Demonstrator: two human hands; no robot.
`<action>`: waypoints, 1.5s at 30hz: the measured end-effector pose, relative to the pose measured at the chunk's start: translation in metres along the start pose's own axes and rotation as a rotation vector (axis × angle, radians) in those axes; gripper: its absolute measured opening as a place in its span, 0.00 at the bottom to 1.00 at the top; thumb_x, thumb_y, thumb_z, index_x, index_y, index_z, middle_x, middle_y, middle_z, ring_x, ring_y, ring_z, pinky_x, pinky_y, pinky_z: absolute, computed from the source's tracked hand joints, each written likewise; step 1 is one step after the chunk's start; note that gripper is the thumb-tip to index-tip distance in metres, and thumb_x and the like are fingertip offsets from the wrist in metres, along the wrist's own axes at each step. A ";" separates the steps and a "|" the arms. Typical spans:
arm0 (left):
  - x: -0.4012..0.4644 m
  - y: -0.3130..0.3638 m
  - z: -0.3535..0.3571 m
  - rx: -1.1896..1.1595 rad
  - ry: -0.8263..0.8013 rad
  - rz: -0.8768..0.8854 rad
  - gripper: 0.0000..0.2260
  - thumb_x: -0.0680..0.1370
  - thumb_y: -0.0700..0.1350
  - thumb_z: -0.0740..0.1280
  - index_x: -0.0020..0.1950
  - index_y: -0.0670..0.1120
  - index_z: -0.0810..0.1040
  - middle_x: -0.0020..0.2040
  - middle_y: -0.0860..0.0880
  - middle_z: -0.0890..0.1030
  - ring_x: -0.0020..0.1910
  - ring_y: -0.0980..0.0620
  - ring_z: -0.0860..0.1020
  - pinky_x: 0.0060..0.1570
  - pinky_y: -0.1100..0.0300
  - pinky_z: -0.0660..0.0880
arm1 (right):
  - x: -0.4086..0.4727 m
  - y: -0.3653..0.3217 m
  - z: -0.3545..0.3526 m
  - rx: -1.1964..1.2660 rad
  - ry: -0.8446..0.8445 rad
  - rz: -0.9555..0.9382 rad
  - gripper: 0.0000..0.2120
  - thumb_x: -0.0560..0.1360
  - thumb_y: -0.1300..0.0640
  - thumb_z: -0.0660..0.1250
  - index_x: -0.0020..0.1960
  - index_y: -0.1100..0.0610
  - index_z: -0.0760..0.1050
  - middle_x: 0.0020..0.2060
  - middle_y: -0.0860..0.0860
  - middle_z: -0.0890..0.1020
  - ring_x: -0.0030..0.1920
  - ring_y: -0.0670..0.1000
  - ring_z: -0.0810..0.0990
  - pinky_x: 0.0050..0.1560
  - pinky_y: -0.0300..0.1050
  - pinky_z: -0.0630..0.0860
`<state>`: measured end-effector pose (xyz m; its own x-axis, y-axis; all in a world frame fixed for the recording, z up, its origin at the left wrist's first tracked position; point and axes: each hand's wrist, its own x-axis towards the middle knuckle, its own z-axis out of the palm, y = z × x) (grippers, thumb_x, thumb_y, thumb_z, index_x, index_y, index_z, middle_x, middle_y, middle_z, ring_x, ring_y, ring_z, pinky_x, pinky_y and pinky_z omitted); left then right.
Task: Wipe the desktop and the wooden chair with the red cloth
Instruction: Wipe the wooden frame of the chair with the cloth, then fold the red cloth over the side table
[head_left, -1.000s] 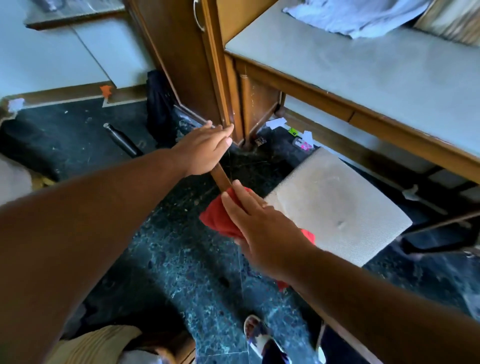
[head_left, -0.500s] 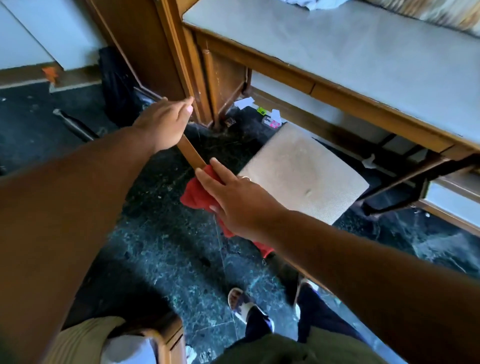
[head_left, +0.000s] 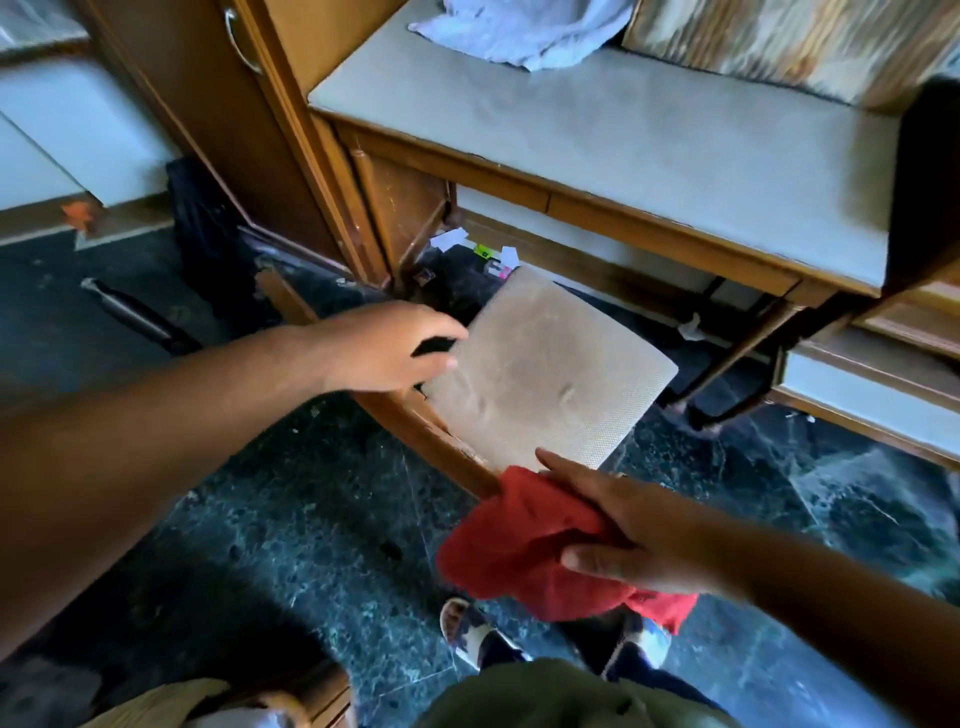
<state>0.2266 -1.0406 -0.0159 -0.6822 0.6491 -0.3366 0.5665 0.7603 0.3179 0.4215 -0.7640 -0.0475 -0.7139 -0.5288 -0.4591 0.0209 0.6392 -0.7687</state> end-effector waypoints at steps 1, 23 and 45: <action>-0.006 0.030 0.010 -0.143 -0.109 0.041 0.25 0.79 0.61 0.64 0.74 0.54 0.71 0.71 0.56 0.75 0.65 0.62 0.73 0.60 0.70 0.69 | -0.001 0.005 -0.003 0.112 -0.004 0.033 0.41 0.72 0.34 0.69 0.74 0.28 0.46 0.62 0.30 0.71 0.56 0.31 0.76 0.50 0.28 0.76; 0.192 0.351 -0.126 -0.273 -0.144 0.142 0.07 0.79 0.44 0.70 0.56 0.52 0.83 0.53 0.54 0.84 0.48 0.64 0.79 0.49 0.68 0.74 | -0.167 0.093 -0.303 0.204 0.174 -0.116 0.31 0.78 0.57 0.69 0.70 0.33 0.61 0.65 0.49 0.77 0.63 0.54 0.78 0.63 0.59 0.75; 0.538 0.581 -0.208 -0.443 -0.093 0.803 0.14 0.74 0.38 0.75 0.53 0.53 0.77 0.38 0.57 0.86 0.41 0.61 0.83 0.44 0.70 0.75 | -0.334 0.259 -0.584 0.116 0.771 0.183 0.28 0.72 0.63 0.75 0.68 0.49 0.71 0.65 0.45 0.77 0.56 0.43 0.80 0.57 0.42 0.78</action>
<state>0.0925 -0.2547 0.1726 -0.1096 0.9916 0.0681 0.6121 0.0134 0.7906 0.2563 -0.0961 0.1672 -0.9738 0.1409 -0.1784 0.2273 0.5940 -0.7717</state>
